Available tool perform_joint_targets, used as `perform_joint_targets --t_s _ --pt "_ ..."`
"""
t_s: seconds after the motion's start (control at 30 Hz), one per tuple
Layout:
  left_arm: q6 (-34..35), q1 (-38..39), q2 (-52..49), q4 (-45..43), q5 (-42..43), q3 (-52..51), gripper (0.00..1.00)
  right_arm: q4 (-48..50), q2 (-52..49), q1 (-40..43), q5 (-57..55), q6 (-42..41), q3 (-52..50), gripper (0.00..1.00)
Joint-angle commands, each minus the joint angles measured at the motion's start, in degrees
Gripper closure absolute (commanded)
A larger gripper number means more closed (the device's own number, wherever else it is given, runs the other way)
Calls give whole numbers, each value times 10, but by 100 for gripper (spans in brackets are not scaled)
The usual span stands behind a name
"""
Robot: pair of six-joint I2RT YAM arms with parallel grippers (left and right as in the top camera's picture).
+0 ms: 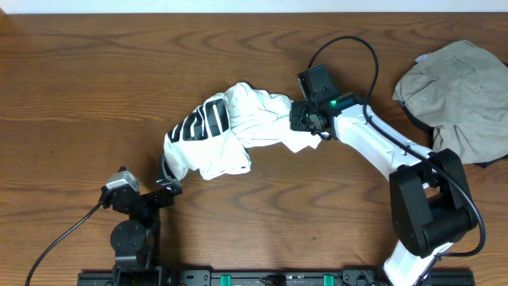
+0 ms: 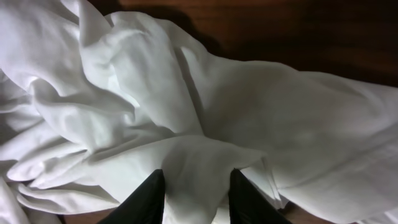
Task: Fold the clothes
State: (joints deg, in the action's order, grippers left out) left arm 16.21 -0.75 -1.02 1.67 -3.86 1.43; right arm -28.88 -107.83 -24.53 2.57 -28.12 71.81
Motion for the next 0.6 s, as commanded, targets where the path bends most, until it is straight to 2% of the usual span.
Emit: perform_joint_targets --t_s 0.0,0.03,0.1,0.13,0.37,0.57 --pt "-10 -4 -1 21 -13 -12 2 5 16 -10 5 -15 -5 75" --pt "-10 -4 -1 21 -13 -12 2 5 16 -10 4 -17 -5 79" --pt "-10 -4 -1 21 -13 -12 2 5 16 -10 5 -17 -5 94" --pt "-10 -4 -1 21 -13 -12 2 5 16 -10 5 -17 -5 99" --pt "-10 -4 -1 21 -13 -12 2 25 35 -10 4 -16 -1 99" --pt "-10 -4 -1 21 -13 -12 2 67 131 -1 -40 1 22 99"
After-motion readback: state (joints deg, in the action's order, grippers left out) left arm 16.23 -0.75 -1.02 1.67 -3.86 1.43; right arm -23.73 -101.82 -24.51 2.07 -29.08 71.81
